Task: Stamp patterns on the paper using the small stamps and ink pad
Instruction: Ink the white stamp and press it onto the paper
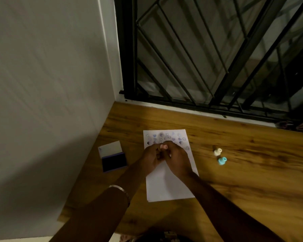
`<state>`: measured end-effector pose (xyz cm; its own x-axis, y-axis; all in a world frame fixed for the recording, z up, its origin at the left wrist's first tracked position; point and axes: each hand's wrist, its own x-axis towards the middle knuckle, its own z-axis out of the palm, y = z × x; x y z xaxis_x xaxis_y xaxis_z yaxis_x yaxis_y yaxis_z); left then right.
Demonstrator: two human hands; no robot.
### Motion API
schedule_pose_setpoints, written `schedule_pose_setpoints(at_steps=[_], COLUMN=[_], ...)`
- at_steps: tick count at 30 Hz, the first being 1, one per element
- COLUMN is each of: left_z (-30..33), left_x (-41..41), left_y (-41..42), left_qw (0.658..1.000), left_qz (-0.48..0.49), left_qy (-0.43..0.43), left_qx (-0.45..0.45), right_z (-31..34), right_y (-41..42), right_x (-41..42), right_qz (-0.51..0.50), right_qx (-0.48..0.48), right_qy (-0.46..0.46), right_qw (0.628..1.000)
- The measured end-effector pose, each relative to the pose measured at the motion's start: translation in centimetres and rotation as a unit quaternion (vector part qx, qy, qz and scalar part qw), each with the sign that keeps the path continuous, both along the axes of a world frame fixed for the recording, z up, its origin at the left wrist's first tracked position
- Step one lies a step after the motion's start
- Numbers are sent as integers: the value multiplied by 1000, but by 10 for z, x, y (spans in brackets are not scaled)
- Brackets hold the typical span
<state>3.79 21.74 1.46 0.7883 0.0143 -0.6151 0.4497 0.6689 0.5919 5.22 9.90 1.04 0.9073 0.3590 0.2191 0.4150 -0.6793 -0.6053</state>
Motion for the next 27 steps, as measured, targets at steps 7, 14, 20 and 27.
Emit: schedule_pose_setpoints(at_steps=[7,14,20,27], left_z=[5,-3,-3,1], left_x=[-1,-1,-6,-4], left_y=[-2,0,4,-8], left_qw=[1000,996,997,995], left_qz=[1,82,78,69], left_qy=[-12,-13,-20,-50], left_qx=[-12,-8,4,-59], right_z=[3,2,6,7], right_y=[-2,-5,-9,-9], right_x=[-3,-4,-8,-9], right_qz=[-4,-13,4,4], right_qx=[4,32,48,44], right_qy=[-12,-25,-31,-21], right_qw=[1000,999,998,999])
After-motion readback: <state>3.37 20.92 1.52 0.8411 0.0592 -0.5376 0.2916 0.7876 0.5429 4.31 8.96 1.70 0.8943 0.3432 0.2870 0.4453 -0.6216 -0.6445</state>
